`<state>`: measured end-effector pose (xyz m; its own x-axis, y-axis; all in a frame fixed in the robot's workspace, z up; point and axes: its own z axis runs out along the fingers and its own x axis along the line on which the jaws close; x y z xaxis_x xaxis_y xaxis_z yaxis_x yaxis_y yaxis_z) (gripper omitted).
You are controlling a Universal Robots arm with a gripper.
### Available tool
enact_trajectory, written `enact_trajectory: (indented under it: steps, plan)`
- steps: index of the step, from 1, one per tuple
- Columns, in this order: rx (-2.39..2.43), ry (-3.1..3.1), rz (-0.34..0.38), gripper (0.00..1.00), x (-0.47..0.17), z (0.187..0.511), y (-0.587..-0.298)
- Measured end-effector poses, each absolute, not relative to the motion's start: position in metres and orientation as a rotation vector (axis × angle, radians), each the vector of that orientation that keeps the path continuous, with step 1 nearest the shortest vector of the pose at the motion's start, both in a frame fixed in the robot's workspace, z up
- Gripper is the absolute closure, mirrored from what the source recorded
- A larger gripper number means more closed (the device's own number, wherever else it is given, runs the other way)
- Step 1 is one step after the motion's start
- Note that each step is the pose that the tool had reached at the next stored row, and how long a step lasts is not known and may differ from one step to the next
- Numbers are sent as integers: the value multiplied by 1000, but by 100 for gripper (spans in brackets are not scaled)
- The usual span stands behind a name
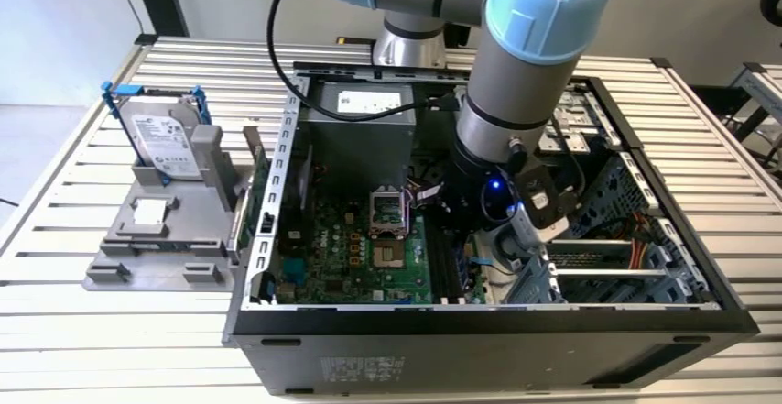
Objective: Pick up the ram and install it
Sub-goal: 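Insert the ram into the slot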
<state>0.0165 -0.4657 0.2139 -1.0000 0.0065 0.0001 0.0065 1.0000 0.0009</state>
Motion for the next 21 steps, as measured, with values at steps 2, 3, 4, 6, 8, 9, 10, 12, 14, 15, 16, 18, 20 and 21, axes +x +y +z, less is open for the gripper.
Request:
enact_trajectory:
  steps: [2, 3, 4, 6, 8, 9, 10, 12, 14, 15, 16, 18, 20, 21]
  plan:
    - [-10, -3141, -1, 100, 16, 214, -466]
    - [-11, -3141, -1, 100, 16, 214, -466]
    - [-10, -3141, -1, 100, 16, 214, -466]
    - [-11, -3142, -1, 100, 16, 214, -466]
    - [-17, -3141, -1, 100, 16, 214, -466]
    - [-21, -3141, -2, 100, 16, 214, -466]
    - [-25, -3141, -2, 100, 16, 214, -466]
    - [-34, -3141, -2, 100, 15, 214, -466]
    - [-44, -3141, -1, 100, 15, 214, -466]
    - [-49, -3141, -2, 100, 15, 213, -466]
    - [-51, -3141, -1, 100, 15, 212, -466]
    - [-53, -3141, -1, 100, 15, 209, -466]
    - [-54, -3141, 0, 100, 15, 207, -466]
    - [-54, -3141, -1, 100, 15, 207, -466]
